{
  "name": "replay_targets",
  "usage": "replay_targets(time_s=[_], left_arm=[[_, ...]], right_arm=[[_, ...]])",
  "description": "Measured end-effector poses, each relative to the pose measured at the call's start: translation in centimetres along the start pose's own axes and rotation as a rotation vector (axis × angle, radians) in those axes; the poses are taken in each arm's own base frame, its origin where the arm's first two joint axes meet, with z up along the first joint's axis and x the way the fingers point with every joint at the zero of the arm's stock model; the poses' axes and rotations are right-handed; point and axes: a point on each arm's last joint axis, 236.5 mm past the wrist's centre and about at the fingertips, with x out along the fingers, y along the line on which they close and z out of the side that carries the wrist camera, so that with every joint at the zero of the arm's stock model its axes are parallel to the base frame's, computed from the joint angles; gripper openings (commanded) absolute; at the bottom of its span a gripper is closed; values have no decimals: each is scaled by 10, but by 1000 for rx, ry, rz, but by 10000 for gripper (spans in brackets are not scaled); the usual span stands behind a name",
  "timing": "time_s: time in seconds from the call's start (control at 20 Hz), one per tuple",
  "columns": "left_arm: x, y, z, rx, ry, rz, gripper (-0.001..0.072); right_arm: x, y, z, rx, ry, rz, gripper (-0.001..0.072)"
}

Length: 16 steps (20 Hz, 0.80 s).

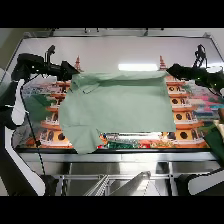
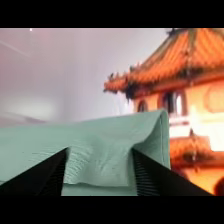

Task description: Fold the shirts.

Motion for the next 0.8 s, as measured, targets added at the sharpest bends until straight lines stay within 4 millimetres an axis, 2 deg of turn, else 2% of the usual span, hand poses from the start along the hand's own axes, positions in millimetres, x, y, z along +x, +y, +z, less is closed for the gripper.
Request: replay_targets(time_s=[0.15,0.2,0.25,0.35,0.45,0.55,0.7,0.8], left_arm=[[-35,4,17,-46,-77,-28,718],[-50,-1,19,-48,-86,-40,716],[-66,-6,19,-47,-95,-50,711],[-96,-12,9,-62,-79,-55,698],[-118,-3,-20,-100,-11,2,699],[-128,16,-62,-170,80,96,698],[-131,43,-131,-284,198,213,697],[-128,59,-179,-359,265,273,697]], right_arm=[[-7,7,13,-33,-6,26,488],[-14,8,20,-37,-12,33,392],[-26,7,27,-37,-18,41,327],[-50,5,29,-24,12,67,327],[-72,-2,10,14,109,96,326],[-91,-14,-30,77,260,114,320],[-117,-28,-93,207,435,137,320],[-131,-35,-126,286,494,137,320]])
